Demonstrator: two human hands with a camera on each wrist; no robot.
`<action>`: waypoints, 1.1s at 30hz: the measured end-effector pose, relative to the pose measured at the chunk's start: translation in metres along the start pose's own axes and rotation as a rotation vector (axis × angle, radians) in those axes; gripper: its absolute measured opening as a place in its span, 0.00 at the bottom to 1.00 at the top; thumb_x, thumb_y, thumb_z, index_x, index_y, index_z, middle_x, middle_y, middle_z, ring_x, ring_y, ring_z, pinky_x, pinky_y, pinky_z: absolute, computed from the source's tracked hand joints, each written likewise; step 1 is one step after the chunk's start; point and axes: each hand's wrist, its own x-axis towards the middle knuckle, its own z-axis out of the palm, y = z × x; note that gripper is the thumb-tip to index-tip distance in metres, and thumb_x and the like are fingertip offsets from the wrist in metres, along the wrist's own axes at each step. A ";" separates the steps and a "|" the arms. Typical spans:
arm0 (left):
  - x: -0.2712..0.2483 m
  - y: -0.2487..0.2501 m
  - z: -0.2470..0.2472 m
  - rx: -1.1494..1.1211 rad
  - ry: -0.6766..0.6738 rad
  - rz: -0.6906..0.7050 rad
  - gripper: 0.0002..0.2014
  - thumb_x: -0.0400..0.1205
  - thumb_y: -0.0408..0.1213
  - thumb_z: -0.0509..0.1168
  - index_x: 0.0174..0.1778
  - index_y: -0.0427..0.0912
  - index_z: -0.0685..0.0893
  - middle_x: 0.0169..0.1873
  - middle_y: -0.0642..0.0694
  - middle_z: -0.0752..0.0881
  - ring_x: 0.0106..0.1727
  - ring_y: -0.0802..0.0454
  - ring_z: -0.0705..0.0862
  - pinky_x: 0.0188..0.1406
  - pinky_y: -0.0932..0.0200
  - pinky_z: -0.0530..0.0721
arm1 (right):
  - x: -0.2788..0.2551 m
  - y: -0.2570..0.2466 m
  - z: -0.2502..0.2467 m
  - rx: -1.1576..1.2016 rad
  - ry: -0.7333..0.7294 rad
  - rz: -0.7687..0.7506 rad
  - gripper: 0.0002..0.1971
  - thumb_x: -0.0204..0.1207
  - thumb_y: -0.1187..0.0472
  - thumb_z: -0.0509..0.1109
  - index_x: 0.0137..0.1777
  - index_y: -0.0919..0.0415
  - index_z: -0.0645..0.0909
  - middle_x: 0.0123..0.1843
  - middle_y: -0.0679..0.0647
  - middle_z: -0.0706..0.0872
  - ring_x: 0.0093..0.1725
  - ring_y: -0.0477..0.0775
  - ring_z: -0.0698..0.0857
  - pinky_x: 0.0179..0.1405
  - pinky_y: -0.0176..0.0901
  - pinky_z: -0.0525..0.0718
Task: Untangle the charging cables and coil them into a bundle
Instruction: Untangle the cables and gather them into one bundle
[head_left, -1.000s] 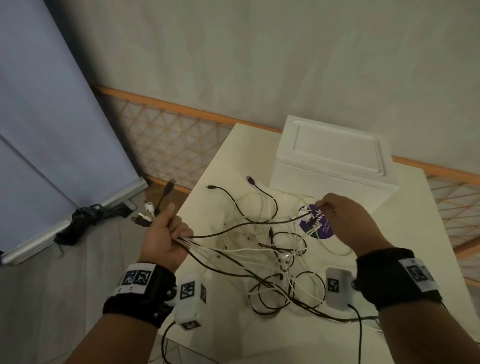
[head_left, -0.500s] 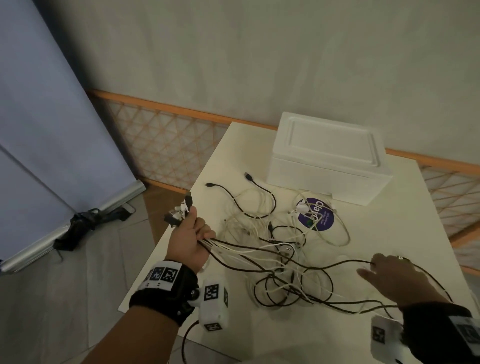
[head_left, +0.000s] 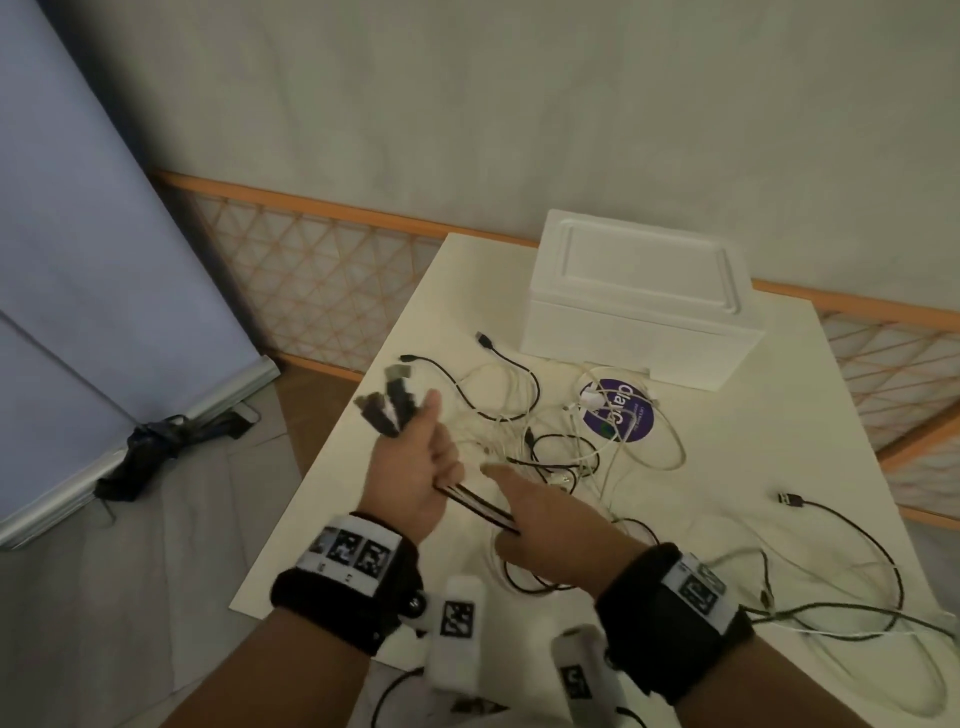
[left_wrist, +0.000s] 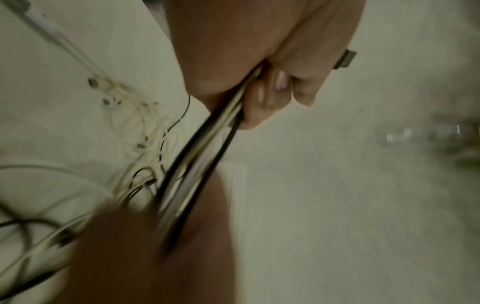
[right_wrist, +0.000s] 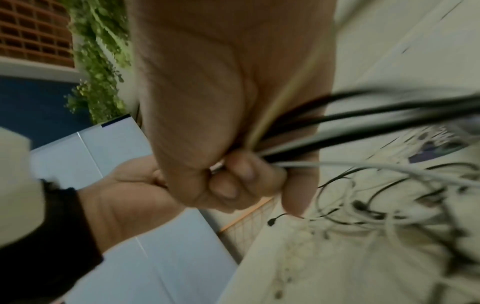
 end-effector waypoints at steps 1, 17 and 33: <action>0.005 0.011 -0.010 -0.038 0.021 0.017 0.20 0.85 0.42 0.61 0.26 0.48 0.66 0.16 0.54 0.62 0.15 0.60 0.58 0.12 0.68 0.58 | -0.007 0.010 0.000 -0.102 0.014 0.014 0.26 0.75 0.57 0.63 0.73 0.50 0.66 0.56 0.56 0.85 0.57 0.59 0.83 0.48 0.45 0.77; -0.010 -0.044 -0.010 0.079 -0.255 -0.278 0.06 0.63 0.27 0.56 0.27 0.42 0.69 0.20 0.49 0.63 0.19 0.55 0.62 0.20 0.62 0.64 | 0.029 -0.016 -0.038 0.126 0.215 -0.088 0.13 0.82 0.58 0.61 0.60 0.61 0.83 0.55 0.55 0.85 0.54 0.52 0.83 0.50 0.40 0.76; 0.002 -0.034 -0.017 0.361 -0.282 -0.146 0.13 0.75 0.33 0.66 0.25 0.46 0.74 0.20 0.49 0.63 0.22 0.53 0.62 0.30 0.58 0.78 | 0.061 -0.021 -0.034 0.442 0.295 -0.111 0.13 0.76 0.72 0.60 0.46 0.51 0.76 0.40 0.43 0.83 0.40 0.40 0.81 0.39 0.29 0.77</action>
